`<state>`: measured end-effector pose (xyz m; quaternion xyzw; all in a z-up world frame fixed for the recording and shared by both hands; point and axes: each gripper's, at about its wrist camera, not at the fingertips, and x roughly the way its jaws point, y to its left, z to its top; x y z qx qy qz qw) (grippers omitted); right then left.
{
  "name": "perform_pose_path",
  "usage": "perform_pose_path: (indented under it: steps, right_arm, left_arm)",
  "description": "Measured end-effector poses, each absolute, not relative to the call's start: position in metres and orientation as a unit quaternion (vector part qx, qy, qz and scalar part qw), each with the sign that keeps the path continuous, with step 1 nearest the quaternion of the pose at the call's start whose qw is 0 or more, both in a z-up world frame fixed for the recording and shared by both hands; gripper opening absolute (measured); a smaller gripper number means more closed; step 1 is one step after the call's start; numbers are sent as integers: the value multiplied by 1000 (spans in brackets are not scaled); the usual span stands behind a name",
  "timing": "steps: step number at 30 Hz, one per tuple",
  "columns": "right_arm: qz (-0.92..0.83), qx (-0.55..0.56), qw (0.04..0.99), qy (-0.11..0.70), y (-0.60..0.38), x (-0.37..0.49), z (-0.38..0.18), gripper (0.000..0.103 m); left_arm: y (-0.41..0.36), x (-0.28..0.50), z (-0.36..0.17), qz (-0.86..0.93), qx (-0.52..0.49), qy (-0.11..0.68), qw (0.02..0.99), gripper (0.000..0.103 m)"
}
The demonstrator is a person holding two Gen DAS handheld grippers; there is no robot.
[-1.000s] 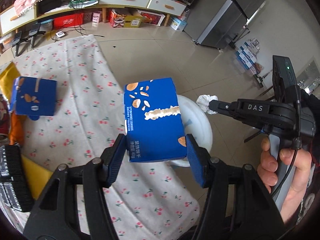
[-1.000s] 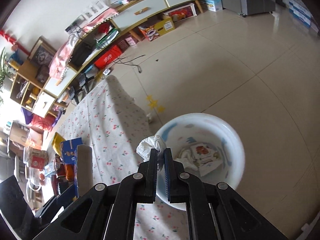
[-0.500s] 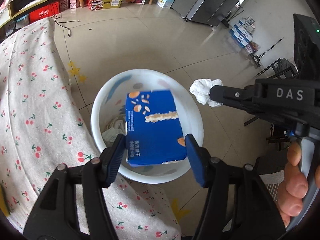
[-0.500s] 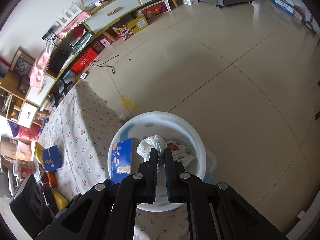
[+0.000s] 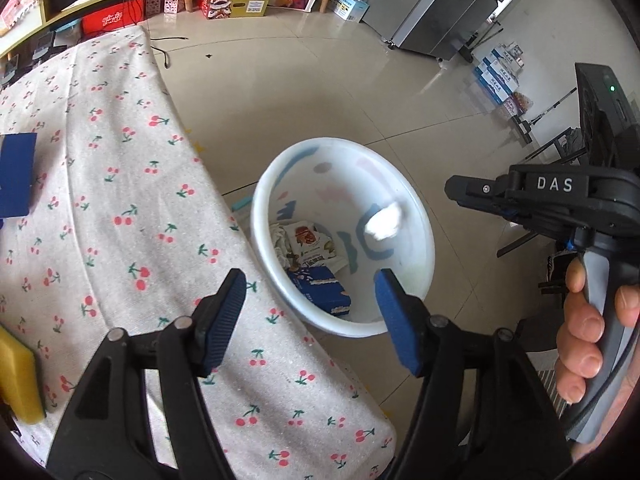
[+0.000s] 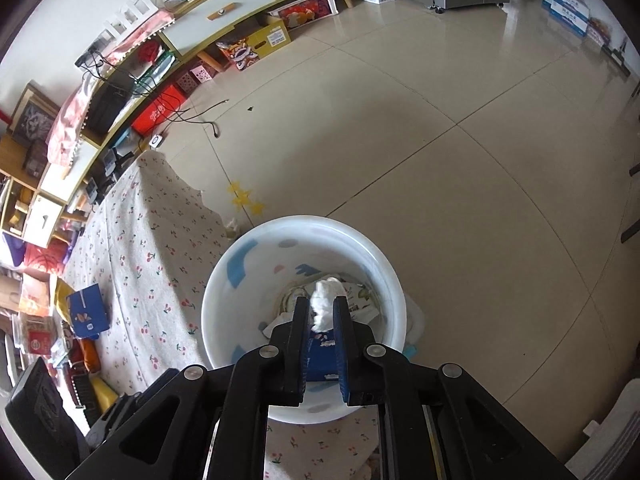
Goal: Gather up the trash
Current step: 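Carry the blue box and tissue to the basin and release both, then return to the table and grasp the yellow sponge with the right tool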
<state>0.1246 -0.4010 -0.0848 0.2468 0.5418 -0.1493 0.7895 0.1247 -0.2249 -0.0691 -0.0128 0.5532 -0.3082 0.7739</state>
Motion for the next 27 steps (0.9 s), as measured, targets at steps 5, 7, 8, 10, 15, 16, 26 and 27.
perform_pose_path:
  steps: [5,7,8,10,15,16,26,27]
  right_arm:
    - [-148,243,794,536,-397,125,-81,14]
    - [-139,239,799,533,-389,127,-78,15]
    - [-132,235,803,532,-384,128,-77,15]
    - [-114,221,811,530,-370,132,-73,21]
    - [-52,165,829,531,-321,143,-67,62]
    - [-38,150,834,530,-309,145,-66,63]
    - [108,24,823,557,-195,155,-82,64]
    - [119,8,821,559,-184,154,-84,64]
  left_arm:
    - [-198,124,-61,-293,-16,547,784,68]
    - [-185,124,-58,-283,-15,546,788,68]
    - [-179,124,-56,-276,-14,545,791,68]
    - [-164,124,-52,-263,-13,544,797,68]
    - [-114,129,-46,-228,-25,546,806,68]
    - [-102,130,-45,-219,-26,545,809,68]
    - [32,146,-25,-104,-64,533,837,68]
    - [44,147,-25,-93,-67,532,839,68]
